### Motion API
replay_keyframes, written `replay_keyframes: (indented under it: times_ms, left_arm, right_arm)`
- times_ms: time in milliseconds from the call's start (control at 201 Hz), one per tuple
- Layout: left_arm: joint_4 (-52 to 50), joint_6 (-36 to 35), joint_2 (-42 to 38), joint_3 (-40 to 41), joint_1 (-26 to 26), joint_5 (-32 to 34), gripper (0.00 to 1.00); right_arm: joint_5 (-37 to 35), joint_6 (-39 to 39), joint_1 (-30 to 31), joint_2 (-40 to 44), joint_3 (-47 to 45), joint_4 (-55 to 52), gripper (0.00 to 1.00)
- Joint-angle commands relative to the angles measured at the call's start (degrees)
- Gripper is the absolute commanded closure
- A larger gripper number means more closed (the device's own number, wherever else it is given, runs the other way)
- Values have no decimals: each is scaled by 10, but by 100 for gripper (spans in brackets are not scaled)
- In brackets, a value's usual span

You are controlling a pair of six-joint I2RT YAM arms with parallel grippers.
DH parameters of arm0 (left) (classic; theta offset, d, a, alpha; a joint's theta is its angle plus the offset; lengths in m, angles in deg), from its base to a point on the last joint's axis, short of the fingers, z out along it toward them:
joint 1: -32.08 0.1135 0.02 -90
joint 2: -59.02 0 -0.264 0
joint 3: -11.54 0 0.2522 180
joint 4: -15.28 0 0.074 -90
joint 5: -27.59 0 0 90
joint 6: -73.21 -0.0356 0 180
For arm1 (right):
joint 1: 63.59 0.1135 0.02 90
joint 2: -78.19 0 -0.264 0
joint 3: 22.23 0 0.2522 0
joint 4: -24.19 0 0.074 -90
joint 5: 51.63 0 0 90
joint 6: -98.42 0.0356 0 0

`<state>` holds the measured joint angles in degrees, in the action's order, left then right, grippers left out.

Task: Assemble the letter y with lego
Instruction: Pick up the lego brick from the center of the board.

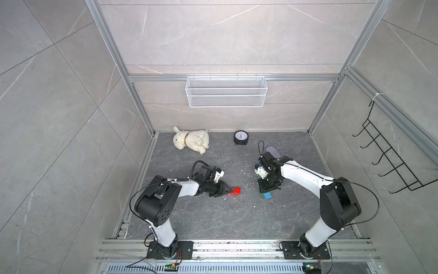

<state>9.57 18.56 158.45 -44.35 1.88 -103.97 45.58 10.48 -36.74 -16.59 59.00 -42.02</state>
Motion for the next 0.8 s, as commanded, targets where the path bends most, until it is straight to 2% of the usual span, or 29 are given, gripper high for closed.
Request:
replay_keyframes:
  times_ms: [0,378,652,791]
  left_arm:
    - [-92,-17,46,26,-11,90,59]
    - [-62,-25,55,36,-12,86,59]
    - [-23,-22,69,47,-13,70,59]
    - [-10,-18,74,50,-13,64,59]
  right_arm:
    - [16,-62,22,27,31,-20,67]
    - [9,-198,106,9,100,-15,67]
    - [14,-297,141,-11,121,-16,68]
    - [11,-316,150,-33,143,-34,68]
